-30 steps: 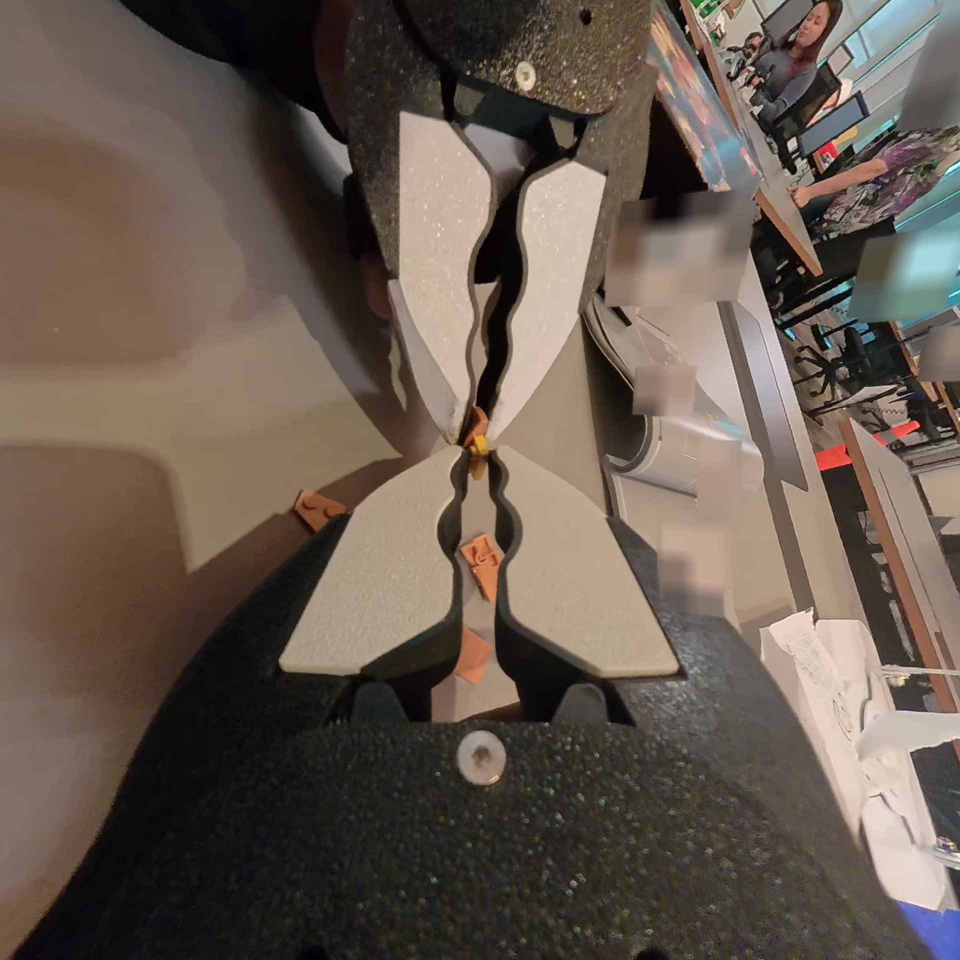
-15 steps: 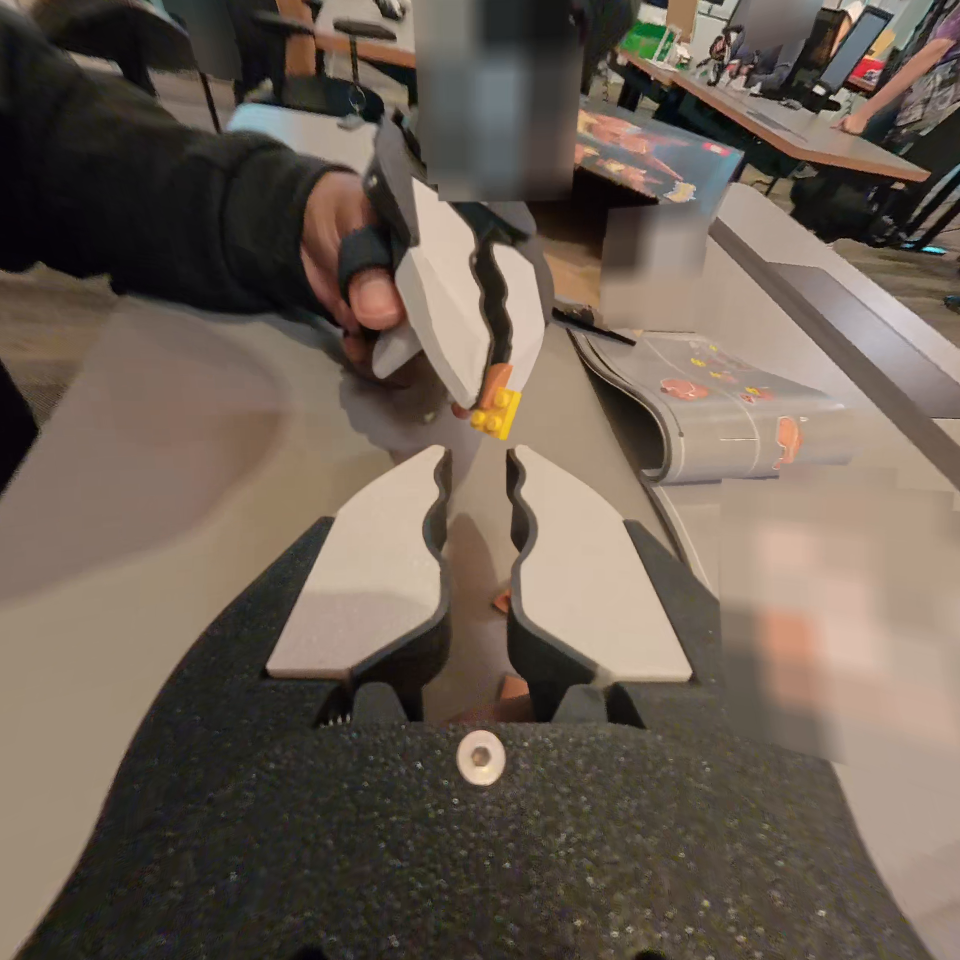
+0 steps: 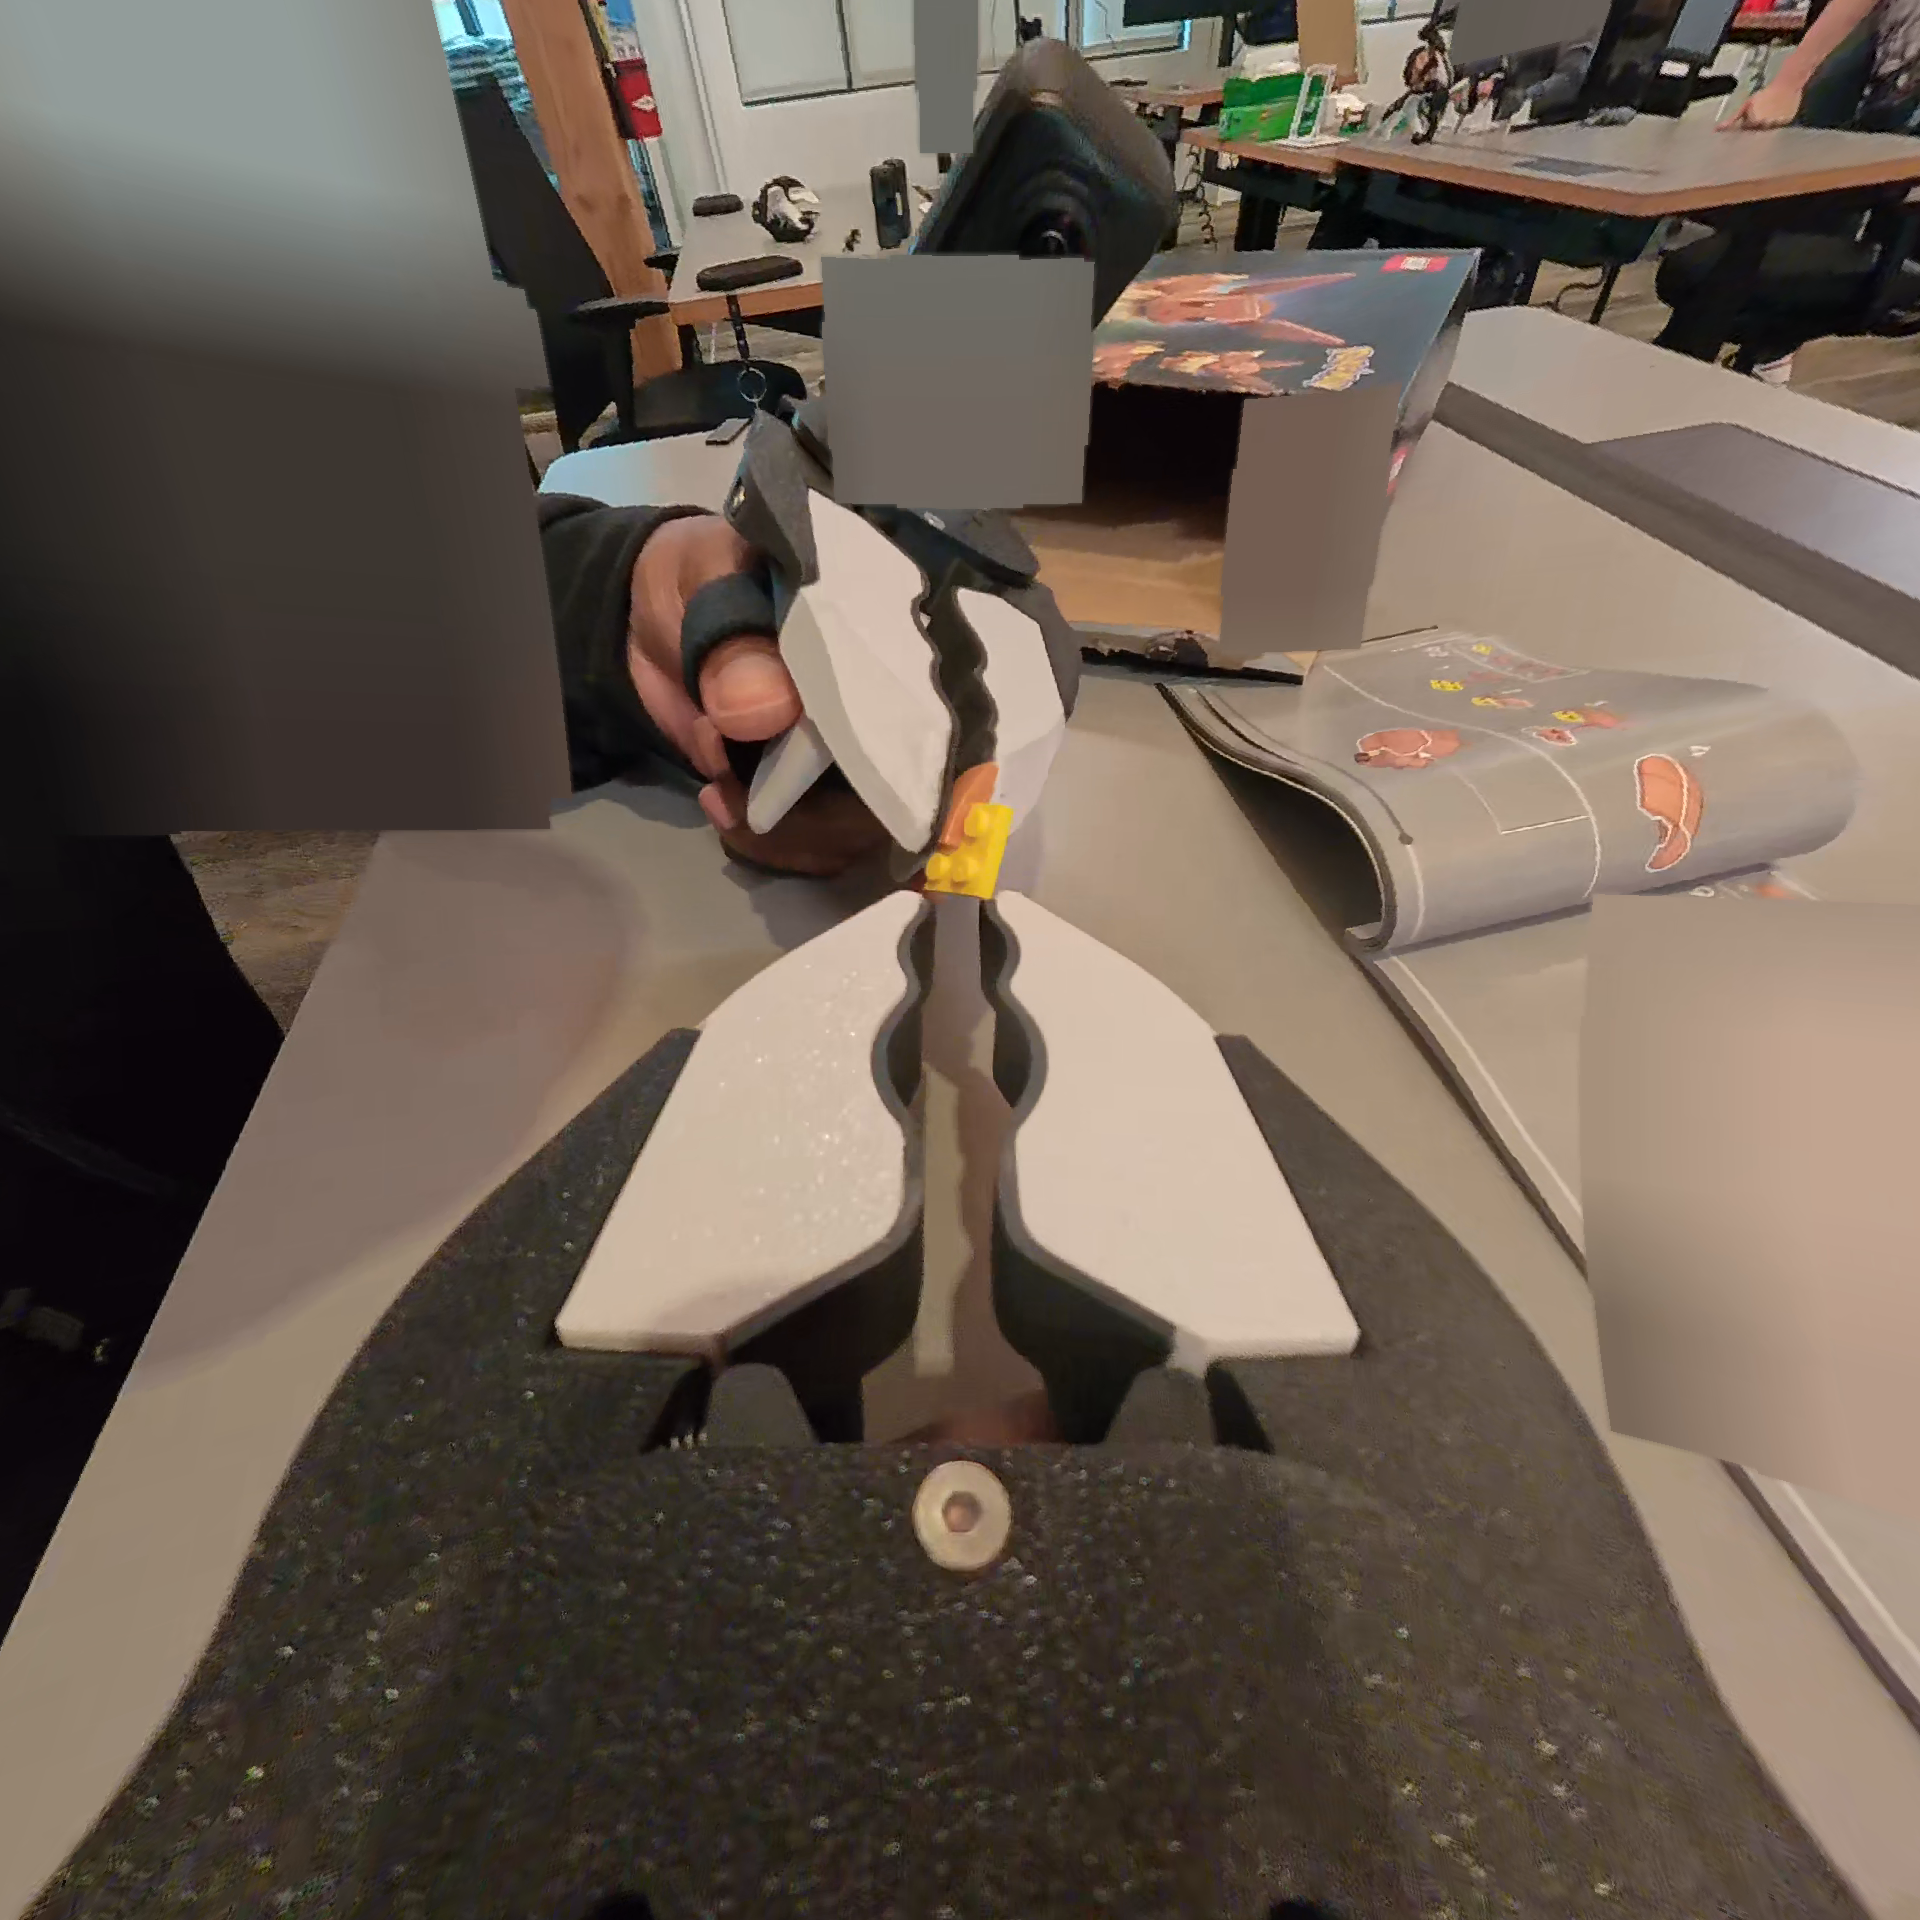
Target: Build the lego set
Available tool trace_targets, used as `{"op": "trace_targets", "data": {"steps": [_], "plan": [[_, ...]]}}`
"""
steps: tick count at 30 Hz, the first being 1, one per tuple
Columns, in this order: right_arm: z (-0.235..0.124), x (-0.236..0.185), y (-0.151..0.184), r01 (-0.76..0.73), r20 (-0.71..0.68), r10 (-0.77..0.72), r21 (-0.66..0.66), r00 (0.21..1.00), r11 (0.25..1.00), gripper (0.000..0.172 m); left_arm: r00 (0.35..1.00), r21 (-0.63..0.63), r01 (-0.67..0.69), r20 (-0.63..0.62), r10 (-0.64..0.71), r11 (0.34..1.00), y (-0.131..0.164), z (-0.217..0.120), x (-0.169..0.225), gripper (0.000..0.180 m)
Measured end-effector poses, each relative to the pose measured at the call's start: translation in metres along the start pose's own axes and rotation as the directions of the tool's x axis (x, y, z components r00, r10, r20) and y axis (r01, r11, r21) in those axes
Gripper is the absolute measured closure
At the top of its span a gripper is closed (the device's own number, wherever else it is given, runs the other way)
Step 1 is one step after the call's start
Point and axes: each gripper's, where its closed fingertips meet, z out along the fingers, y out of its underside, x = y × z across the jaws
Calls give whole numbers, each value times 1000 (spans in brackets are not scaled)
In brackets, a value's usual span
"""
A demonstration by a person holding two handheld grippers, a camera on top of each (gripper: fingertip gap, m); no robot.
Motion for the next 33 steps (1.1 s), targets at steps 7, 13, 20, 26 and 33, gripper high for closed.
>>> {"op": "trace_targets", "data": {"steps": [7,13,20,26,33], "plan": [[1,0,2,-10,1,10,-7,1000,1000,162,1000,-3,2,18,-2,1000,1,0,-3,176],[-1,2,3,47,-30,-48,-29,998,998,161,995,-25,-72,73,73,997,1,-2,-7,175],[0,9,14,102,-72,-108,-85,992,991,160,989,-6,-90,120,90,996,-4,-10,-16,175],[1,16,18,108,-98,-116,-83,988,991,160,985,21,-98,141,94,995,-10,-16,-21,175],[0,18,16,75,-94,-81,-61,992,995,160,989,54,-75,135,67,996,-15,-21,-25,175]]}}
